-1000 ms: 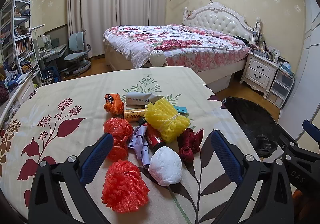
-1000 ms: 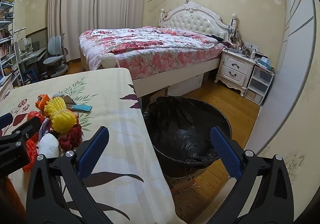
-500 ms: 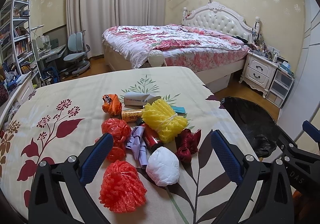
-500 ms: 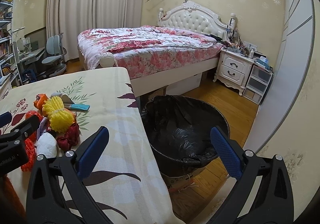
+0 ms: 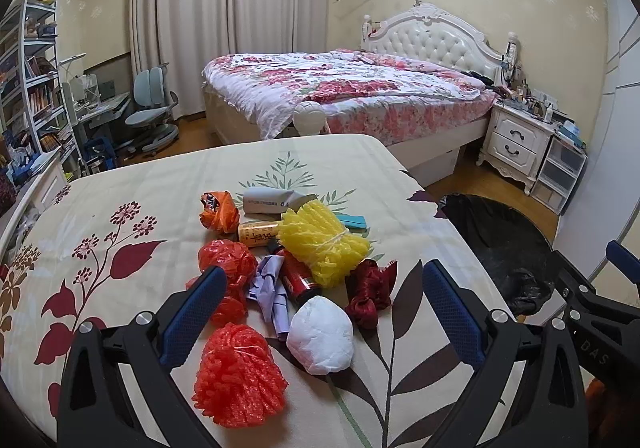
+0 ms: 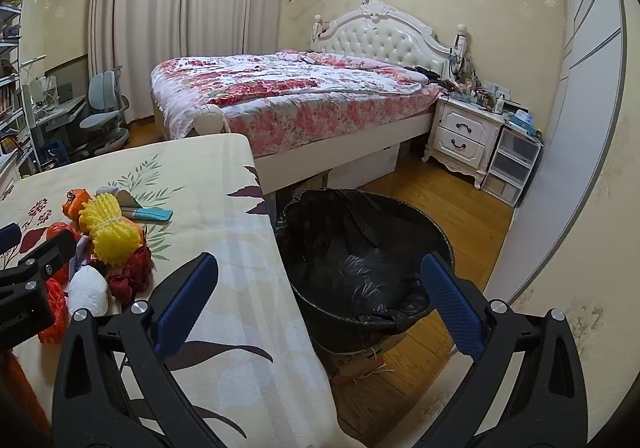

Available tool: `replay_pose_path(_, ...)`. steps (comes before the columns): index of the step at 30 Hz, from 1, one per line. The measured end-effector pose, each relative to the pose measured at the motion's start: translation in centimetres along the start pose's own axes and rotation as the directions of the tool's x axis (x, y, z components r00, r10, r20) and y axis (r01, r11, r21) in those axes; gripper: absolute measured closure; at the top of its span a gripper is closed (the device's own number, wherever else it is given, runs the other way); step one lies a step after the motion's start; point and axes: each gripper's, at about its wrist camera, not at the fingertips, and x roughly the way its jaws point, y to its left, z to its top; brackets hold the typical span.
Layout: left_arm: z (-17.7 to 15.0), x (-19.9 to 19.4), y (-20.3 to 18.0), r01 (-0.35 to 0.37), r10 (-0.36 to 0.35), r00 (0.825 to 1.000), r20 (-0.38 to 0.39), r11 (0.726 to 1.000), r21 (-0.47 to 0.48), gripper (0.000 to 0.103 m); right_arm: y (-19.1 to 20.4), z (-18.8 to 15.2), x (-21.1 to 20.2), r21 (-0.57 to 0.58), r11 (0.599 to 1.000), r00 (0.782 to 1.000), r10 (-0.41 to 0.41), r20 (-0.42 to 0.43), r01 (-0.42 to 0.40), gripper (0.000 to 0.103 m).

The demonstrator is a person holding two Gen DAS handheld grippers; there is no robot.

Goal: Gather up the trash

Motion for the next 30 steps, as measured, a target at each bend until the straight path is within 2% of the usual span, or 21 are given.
replay_pose_path(9,0.1,0.0,-0.4,-0.001,0.001,1.0,0.001,1.0,0.003,0.005,-1.0,-0.1,-0.2,0.001,1.0,1.0,-0.002,-0.006,0.002,0.004)
replay_pose_path(30,-0.5,-0.1,-0.8,0.018,-0.018,1.0,-0.019,1.0,0.003,0.005,0.1,-0.7,0.3,-0.01,1.0,1.0,-0.006,-0.018,0.005,0.004)
